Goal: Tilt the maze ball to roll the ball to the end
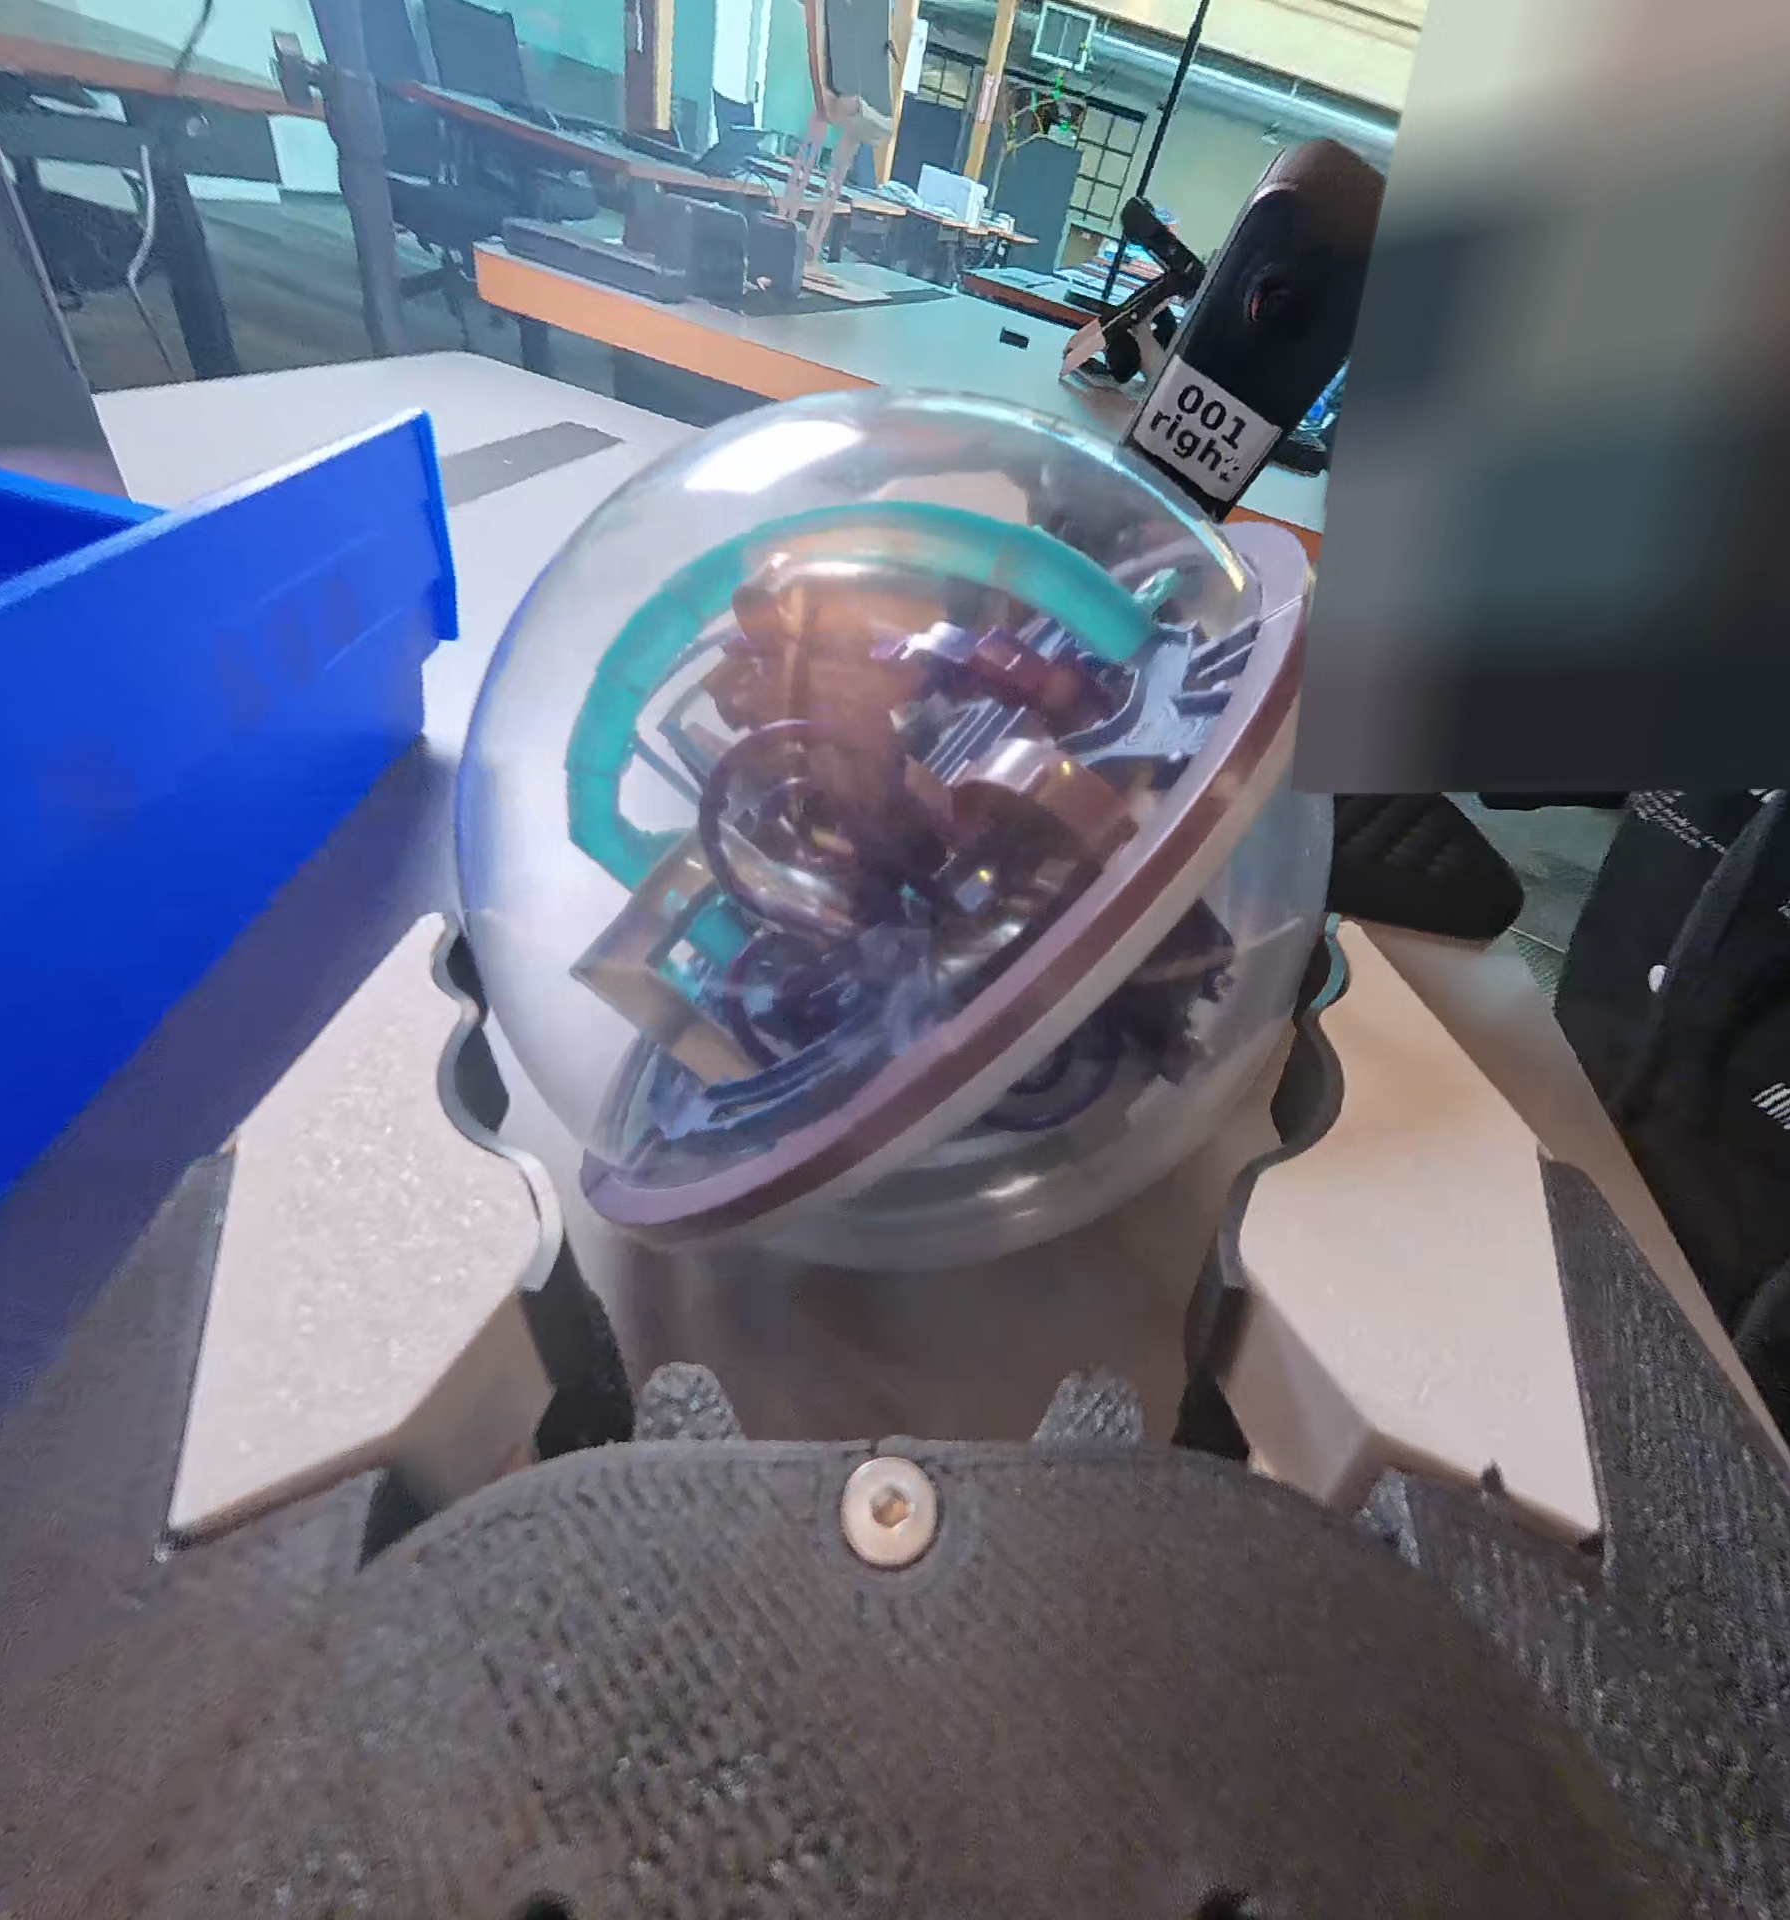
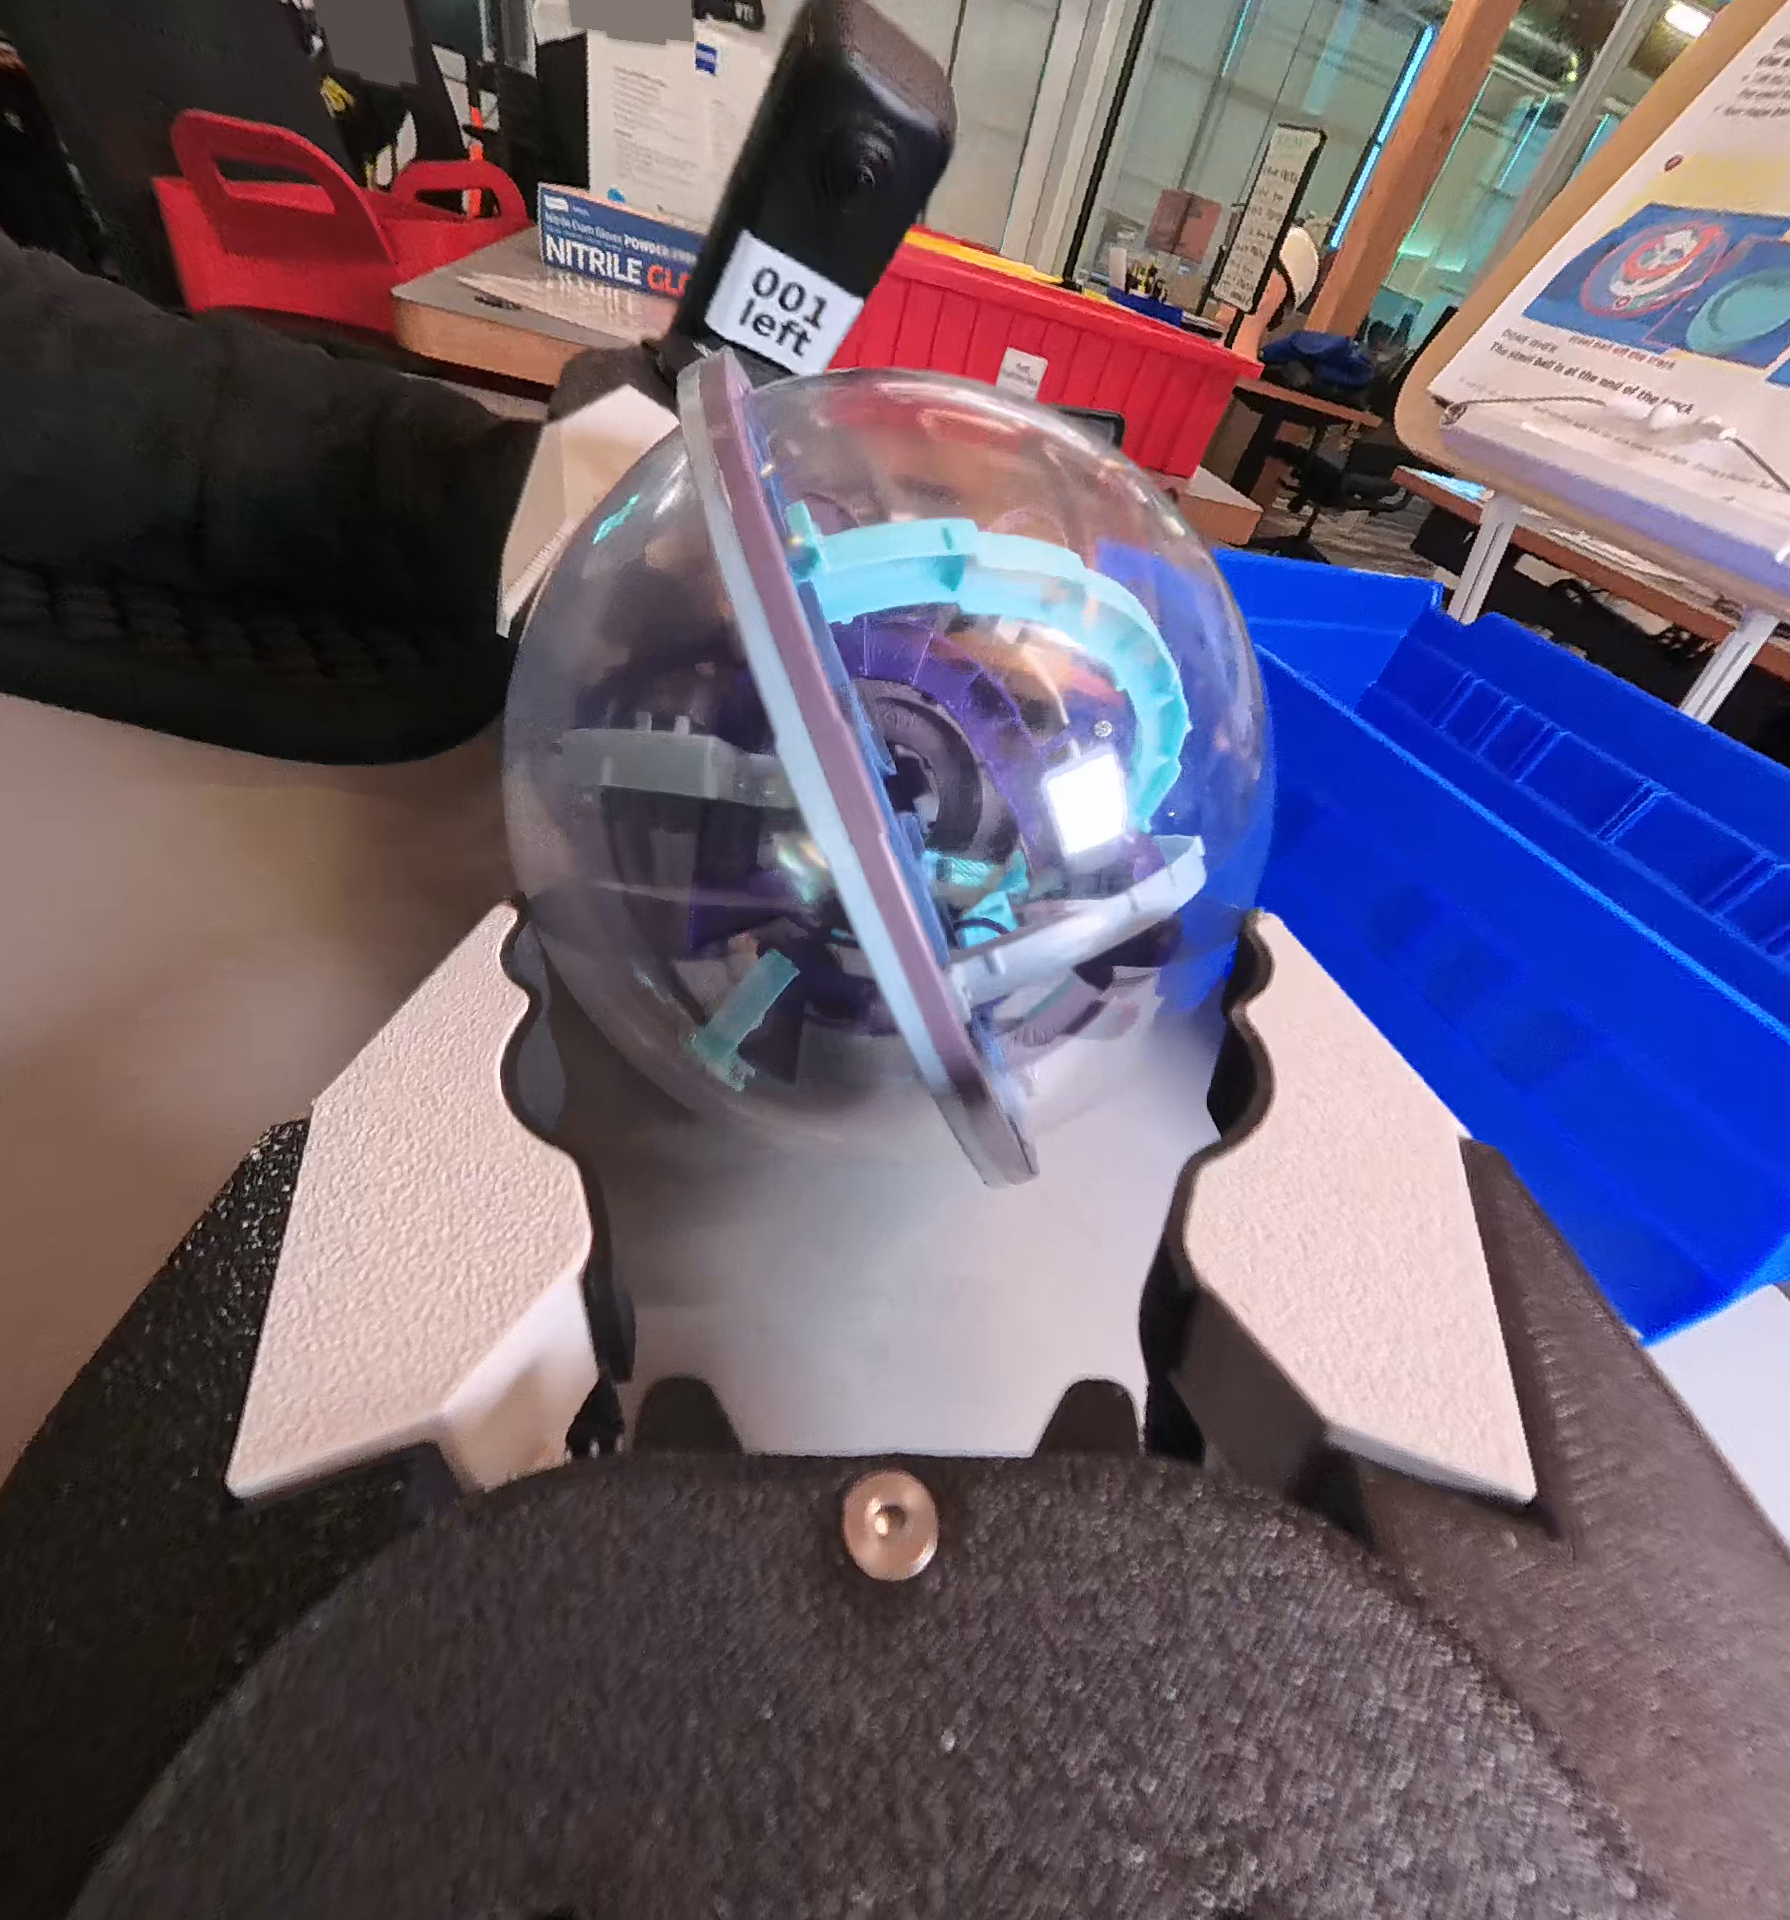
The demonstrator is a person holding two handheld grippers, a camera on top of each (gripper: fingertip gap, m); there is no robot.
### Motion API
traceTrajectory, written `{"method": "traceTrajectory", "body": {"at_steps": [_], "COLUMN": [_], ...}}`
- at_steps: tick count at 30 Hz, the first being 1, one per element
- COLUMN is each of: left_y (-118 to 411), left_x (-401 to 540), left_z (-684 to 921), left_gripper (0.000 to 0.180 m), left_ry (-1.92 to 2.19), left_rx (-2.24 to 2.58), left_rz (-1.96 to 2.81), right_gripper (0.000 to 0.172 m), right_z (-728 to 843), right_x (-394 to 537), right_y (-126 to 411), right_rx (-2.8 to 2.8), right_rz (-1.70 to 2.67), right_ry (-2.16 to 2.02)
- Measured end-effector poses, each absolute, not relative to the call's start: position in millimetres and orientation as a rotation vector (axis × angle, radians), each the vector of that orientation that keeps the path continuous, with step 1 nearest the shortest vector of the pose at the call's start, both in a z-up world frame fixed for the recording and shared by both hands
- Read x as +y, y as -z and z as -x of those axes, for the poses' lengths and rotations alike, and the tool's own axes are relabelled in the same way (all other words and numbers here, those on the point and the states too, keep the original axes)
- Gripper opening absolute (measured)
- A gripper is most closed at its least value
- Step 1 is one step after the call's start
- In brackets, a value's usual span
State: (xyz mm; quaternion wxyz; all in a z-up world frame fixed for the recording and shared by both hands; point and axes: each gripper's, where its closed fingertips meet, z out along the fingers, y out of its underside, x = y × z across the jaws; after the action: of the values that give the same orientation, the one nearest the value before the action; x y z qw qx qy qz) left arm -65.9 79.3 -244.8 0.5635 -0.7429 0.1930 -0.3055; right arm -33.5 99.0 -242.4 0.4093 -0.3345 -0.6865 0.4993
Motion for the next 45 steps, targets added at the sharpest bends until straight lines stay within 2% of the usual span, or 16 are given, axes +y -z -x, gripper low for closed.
{"method": "traceTrajectory", "body": {"at_steps": [13, 19, 23, 29, 45], "left_y": [254, 255, 254, 240, 235], "left_x": [79, 78, 81, 86, 85], "left_z": [69, 66, 71, 64, 67], "left_gripper": [0.149, 0.149, 0.157, 0.152, 0.151], "left_ry": [0.801, 0.863, 0.704, 0.616, 0.819], "left_rx": [0.425, 0.38, 0.425, 0.454, 0.27], "left_rz": [1.796, 1.809, 1.803, 1.754, 1.749], "right_gripper": [0.136, 0.135, 0.134, 0.132, 0.132], "right_z": [47, 44, 43, 41, 41], "right_x": [105, 105, 105, 107, 102], "right_y": [266, 263, 262, 262, 253], "right_rx": [-1.854, -1.85, -1.859, -1.866, -1.869], "right_rz": [0.867, 0.891, 0.904, 0.894, 1.034], "right_ry": [-1.174, -1.242, -1.264, -1.28, -1.434]}}
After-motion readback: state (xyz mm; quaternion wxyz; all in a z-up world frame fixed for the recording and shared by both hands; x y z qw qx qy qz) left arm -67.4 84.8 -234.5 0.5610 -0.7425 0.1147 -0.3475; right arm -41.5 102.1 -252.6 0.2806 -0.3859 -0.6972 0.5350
